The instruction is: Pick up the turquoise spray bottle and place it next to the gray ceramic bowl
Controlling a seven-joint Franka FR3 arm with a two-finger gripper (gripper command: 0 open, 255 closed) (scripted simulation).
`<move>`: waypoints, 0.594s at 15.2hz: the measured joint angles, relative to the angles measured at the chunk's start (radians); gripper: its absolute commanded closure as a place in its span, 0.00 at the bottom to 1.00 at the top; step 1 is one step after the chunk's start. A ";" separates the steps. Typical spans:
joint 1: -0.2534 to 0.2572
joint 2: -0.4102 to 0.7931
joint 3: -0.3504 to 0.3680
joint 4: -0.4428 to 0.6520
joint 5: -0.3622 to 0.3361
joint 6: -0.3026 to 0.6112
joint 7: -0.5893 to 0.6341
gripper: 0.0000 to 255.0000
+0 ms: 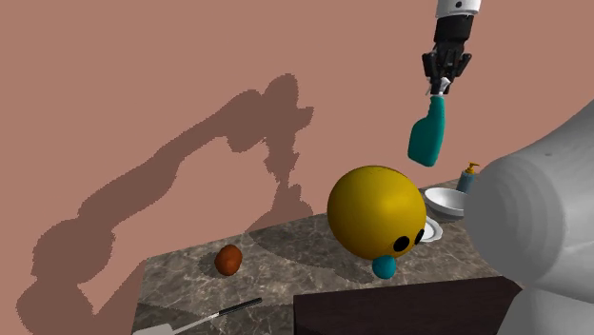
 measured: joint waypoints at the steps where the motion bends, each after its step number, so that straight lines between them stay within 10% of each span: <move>1: -0.012 0.007 -0.014 0.013 -0.001 -0.006 -0.026 1.00; 9: -0.101 0.079 -0.115 0.106 0.003 -0.026 -0.217 1.00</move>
